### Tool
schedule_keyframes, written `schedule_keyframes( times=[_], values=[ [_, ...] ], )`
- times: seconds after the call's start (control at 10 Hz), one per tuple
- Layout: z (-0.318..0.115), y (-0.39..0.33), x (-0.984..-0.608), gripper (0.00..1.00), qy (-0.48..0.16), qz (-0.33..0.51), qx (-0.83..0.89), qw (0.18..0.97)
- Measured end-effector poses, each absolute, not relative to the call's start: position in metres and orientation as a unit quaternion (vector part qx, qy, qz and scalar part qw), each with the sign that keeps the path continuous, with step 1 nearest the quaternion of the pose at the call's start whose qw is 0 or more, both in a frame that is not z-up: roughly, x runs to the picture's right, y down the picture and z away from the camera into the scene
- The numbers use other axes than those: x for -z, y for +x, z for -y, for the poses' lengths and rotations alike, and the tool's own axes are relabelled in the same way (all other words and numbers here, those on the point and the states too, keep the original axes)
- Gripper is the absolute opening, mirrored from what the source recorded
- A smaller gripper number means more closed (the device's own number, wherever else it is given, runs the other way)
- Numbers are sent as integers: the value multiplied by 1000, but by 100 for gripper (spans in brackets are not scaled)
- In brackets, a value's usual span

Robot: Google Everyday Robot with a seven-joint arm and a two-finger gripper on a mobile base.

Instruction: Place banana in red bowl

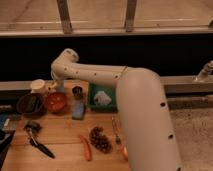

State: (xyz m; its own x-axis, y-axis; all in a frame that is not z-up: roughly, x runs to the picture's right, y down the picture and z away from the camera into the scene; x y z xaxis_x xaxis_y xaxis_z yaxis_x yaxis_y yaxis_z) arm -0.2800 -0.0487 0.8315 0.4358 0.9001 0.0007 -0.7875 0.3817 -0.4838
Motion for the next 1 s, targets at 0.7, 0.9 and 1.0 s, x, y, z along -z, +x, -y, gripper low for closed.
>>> schedule_keyframes(
  times=[0.7,0.9,1.0],
  values=[
    [-16,-279,-796,0,-271,100,-499,817],
    [-25,-278,-810,3,-285,103,-504,809],
    [-27,-284,-817,16,-295,105,-503,805]
  ],
)
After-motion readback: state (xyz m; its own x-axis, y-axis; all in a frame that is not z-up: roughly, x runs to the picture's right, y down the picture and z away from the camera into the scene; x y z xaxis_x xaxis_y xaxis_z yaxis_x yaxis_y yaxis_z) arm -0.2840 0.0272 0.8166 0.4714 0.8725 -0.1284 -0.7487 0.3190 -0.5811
